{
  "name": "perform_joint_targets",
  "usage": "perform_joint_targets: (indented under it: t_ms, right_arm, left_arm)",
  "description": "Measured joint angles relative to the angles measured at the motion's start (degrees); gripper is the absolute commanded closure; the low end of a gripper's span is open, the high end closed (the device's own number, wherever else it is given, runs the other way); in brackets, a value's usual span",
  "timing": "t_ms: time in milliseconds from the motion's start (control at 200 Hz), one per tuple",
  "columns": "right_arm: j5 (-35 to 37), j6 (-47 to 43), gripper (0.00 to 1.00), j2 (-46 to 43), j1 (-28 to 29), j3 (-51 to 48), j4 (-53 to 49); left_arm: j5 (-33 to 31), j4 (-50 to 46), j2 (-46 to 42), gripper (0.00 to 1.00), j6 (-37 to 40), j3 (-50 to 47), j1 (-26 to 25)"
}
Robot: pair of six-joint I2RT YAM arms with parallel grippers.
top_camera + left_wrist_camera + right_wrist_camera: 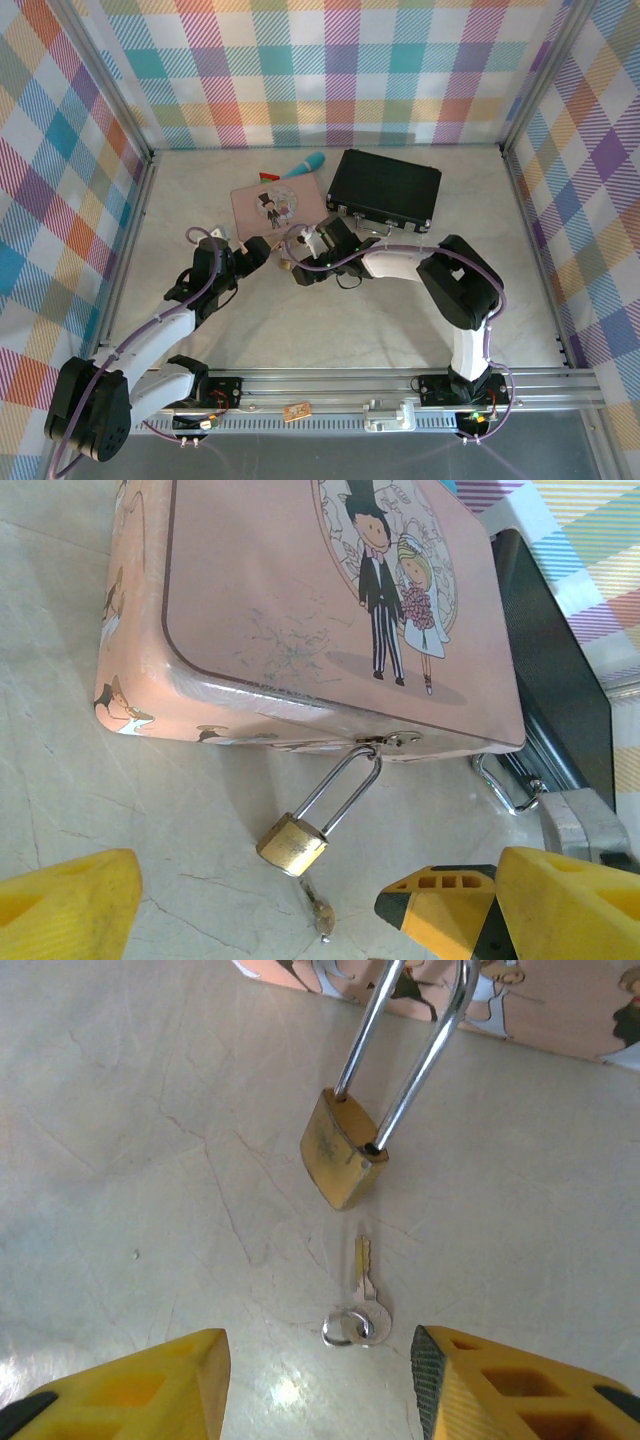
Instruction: Unlock the padlock with the key
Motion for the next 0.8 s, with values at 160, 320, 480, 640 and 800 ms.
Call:
perform_joint_targets:
  t_ms: [160,320,480,640,800]
  right_arm:
    - [7.7,3.3,0.45,0.5,3.8,4.3,-1.2]
    - [13.8,6.0,0.47,3.4,5.4,9.6,-3.0]
    - [17.6,7.2,0.49,9.1,5.1,16.2,-5.5]
    - [20.0,8.3,0.50,9.8,4.7,16.5,-7.1]
    - [20.2,9.0,0.50,6.7,3.5,11.6,-6.9]
  left_arm:
    - [-0.2,0.5,0.0,0.08,-1.4,-2.1,0.0]
    - [-0.2,1.2,0.3,0.09,-2.5,-3.2,0.0]
    - [0.3,1.9,1.2,0.15,-2.4,-3.2,0.0]
    - [0.3,0.4,1.1,0.27,0.0,-3.2,-0.7]
    - [-1.6,-4.9,2.3,0.32,4.4,-0.6,-4.9]
